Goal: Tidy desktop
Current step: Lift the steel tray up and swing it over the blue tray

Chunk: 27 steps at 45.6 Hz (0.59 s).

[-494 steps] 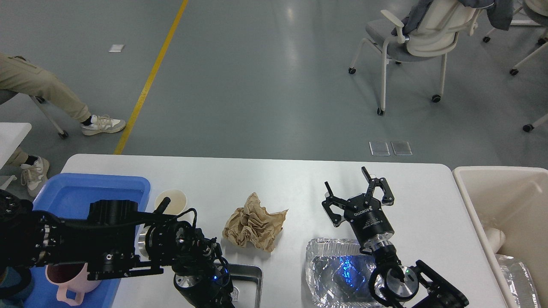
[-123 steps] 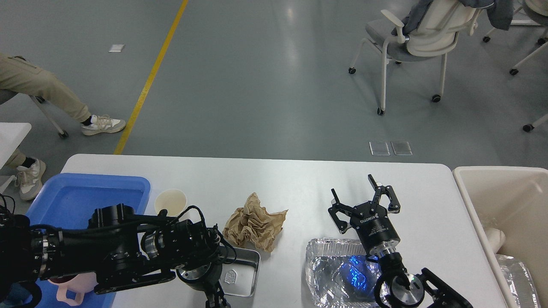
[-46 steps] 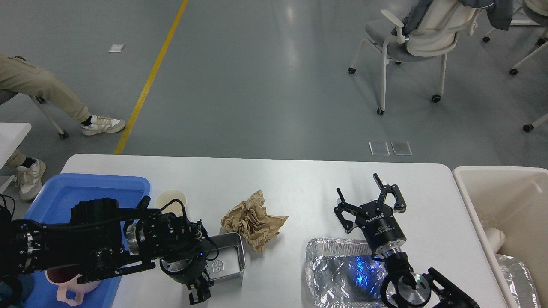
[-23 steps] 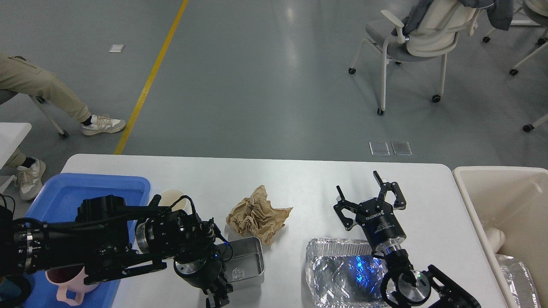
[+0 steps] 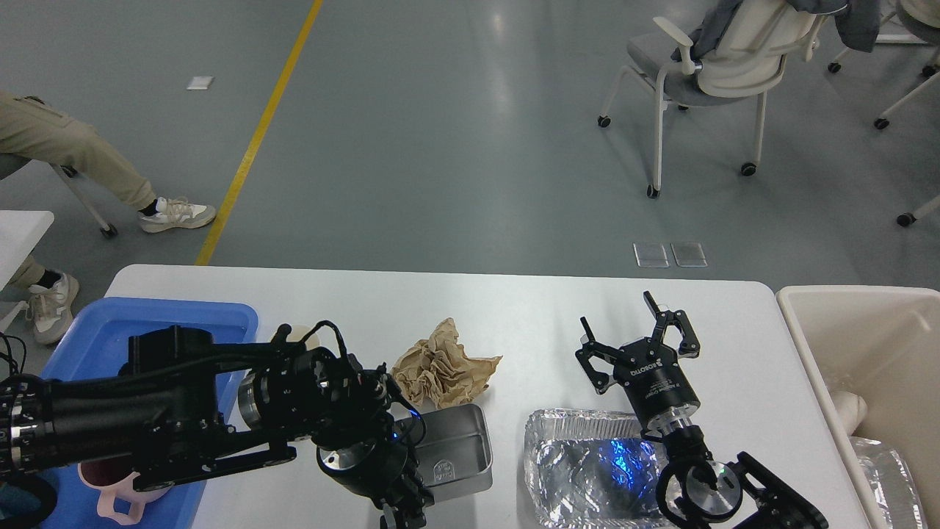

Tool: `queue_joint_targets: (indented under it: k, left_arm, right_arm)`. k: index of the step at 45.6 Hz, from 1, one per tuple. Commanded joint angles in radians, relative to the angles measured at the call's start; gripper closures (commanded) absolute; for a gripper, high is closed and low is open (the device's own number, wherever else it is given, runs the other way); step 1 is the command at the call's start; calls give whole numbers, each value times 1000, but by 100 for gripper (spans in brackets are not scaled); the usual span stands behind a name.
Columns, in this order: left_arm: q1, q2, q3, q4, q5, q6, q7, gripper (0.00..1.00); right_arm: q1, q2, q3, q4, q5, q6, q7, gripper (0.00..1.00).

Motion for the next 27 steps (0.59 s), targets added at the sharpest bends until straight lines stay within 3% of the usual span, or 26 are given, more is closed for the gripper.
queue_joint_targets:
  k: [1, 12, 27]
  left_arm:
    - [6, 26, -87, -36, -22, -11, 1, 97]
    - [6, 106, -223, -92, -69, -14, 3, 97]
    - [6, 150, -567, -101, -166, -70, 5, 96]
  right_arm:
    - [7, 0, 0, 0, -1, -2, 0, 0]
    - [10, -3, 0, -1, -1, -3, 0, 0]
    - [15, -3, -2, -1, -1, -5, 0, 0]
